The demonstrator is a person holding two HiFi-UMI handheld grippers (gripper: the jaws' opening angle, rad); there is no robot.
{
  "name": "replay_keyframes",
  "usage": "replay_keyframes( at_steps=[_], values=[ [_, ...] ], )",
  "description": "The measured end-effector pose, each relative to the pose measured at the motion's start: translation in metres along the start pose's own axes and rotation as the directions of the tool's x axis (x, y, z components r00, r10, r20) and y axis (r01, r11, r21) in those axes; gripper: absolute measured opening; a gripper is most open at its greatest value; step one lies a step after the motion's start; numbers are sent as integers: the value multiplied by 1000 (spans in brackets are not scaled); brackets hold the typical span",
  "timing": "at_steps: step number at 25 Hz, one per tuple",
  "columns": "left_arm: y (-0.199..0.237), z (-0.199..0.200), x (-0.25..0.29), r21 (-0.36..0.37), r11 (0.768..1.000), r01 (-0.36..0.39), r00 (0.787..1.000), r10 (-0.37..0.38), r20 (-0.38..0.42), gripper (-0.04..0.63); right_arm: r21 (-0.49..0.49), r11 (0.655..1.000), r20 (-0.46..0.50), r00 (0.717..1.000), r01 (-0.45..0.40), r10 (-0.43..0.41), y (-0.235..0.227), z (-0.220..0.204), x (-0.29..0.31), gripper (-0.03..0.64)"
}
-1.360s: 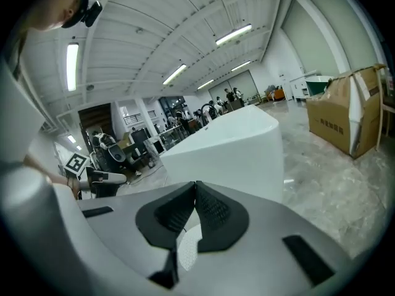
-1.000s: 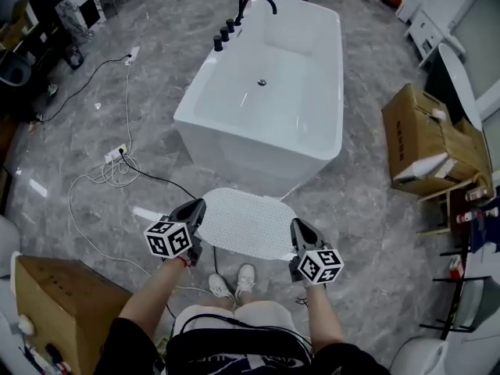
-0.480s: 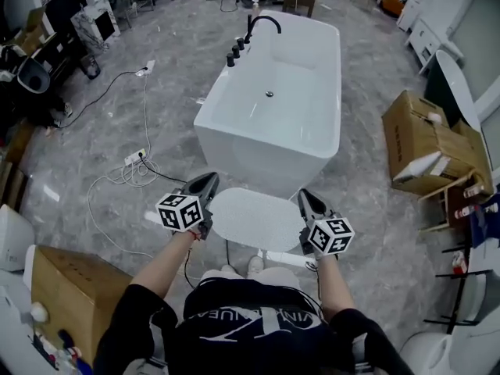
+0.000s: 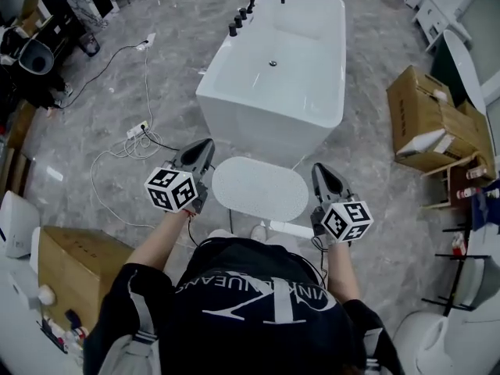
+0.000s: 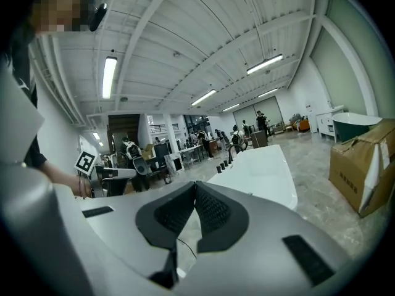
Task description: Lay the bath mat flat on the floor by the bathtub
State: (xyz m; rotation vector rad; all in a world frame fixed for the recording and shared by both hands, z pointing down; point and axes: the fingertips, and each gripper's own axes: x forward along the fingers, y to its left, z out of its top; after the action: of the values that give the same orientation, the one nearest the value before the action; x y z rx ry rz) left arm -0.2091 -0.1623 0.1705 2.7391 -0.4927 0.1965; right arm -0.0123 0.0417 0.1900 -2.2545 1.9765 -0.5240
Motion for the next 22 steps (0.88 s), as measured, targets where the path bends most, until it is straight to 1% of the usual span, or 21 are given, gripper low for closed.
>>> replay_keyframes(
  at_steps=[3,10,13,17,22],
  values=[
    [-12,9,4,87,996,-4,1000,3,9,12,-11,1000,-8,1000,21,-21,-7,0,-5,25],
    [-25,13,4,199,980,4,1000,-10,29,12,-23,998,-23,998,63,-63,-15,-9,-16,25],
    [-25,15,4,219,976,-6,999,-5,48,12,-34,995,-17,996,90,-91,-22,-10,-20,25],
    [-23,14,7,221,975,-19,998,5,65,12,-43,992,0,993,120,-120,-30,-9,-20,25],
    [-16,14,0,243,969,-39,997,21,78,12,-71,988,17,991,134,-134,-28,-5,-19,25]
  ],
)
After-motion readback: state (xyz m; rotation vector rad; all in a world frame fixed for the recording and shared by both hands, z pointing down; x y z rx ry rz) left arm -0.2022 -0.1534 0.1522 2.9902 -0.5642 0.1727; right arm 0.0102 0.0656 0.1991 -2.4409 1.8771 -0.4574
